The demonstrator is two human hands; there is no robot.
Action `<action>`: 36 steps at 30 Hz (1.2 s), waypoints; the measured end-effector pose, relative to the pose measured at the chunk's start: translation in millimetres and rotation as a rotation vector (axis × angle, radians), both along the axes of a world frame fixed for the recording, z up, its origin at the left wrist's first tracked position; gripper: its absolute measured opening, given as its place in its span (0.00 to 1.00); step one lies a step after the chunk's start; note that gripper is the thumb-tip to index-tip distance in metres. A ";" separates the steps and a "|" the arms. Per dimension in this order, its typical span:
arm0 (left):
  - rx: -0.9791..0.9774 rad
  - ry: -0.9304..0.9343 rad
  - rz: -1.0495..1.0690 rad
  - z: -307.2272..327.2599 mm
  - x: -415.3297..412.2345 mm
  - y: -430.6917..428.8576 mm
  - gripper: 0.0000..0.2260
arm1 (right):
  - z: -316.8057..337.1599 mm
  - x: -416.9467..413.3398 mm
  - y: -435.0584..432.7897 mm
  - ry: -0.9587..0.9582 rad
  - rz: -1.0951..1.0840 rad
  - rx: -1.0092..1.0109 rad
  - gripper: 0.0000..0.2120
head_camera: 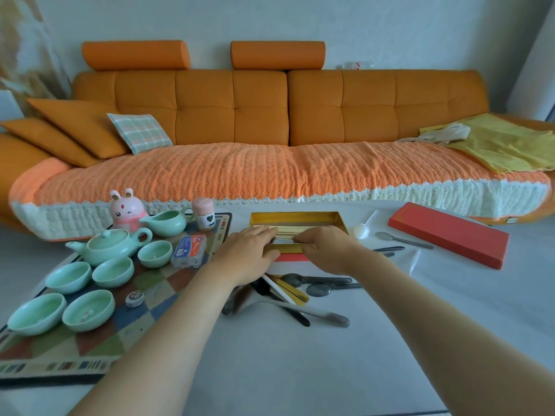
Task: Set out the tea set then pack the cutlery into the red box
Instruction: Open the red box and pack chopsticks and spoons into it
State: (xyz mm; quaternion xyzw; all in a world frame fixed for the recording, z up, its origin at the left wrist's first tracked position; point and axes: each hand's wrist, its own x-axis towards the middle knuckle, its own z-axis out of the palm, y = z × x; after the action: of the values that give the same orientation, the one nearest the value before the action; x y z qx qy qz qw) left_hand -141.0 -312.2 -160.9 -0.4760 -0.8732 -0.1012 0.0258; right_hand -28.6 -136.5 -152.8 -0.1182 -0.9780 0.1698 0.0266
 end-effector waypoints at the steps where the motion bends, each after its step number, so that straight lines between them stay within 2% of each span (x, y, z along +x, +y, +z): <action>1: -0.003 0.001 -0.001 1.1 2.2 -2.2 0.25 | 0.7 2.5 -1.0 0.002 0.008 0.020 0.20; 3: 0.024 0.003 -0.004 3.9 6.8 -6.7 0.25 | 1.5 7.0 -2.9 0.071 0.030 0.048 0.20; 6: 0.096 0.057 -0.026 9.4 13.9 -14.2 0.21 | 4.7 11.7 -7.8 0.287 0.104 0.082 0.18; 8: 0.156 0.097 -0.056 12.4 18.1 -19.7 0.17 | 10.5 15.8 -13.7 0.346 0.132 0.078 0.15; 11: 0.230 0.097 -0.094 15.7 24.7 -28.7 0.10 | 20.9 25.4 -27.8 0.252 0.167 0.005 0.11; 15: 0.226 0.047 -0.110 17.1 30.4 -42.7 0.03 | 26.8 37.3 -49.6 0.043 0.192 -0.100 0.07; 18: 0.172 0.001 -0.093 15.4 33.3 -55.1 0.03 | 25.8 43.1 -59.2 -0.106 0.234 -0.095 0.08; 21: 0.118 -0.051 -0.087 13.9 35.7 -66.1 0.03 | 22.0 44.6 -64.6 -0.172 0.249 -0.041 0.09; 24: 0.085 -0.090 -0.074 12.2 35.9 -73.4 0.04 | 17.8 41.9 -65.0 -0.181 0.246 -0.050 0.09; 27: 0.090 -0.112 -0.050 11.2 33.2 -78.5 0.03 | 21.0 39.7 -62.4 -0.147 0.243 -0.151 0.07; 32: 0.280 -0.317 -0.017 21.3 31.0 -77.9 0.03 | 34.7 34.4 -48.0 -0.030 0.160 -0.334 0.08; 36: 0.404 -0.314 0.030 27.7 21.4 -60.2 0.03 | 37.9 22.0 -34.9 0.112 0.101 -0.203 0.05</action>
State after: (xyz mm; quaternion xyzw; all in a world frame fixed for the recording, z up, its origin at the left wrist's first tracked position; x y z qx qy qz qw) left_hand -119.6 -372.4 -133.2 -0.4267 -0.8355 -0.3459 -0.0143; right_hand -6.6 -171.4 -114.9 -0.0612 -0.9575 0.2752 0.0605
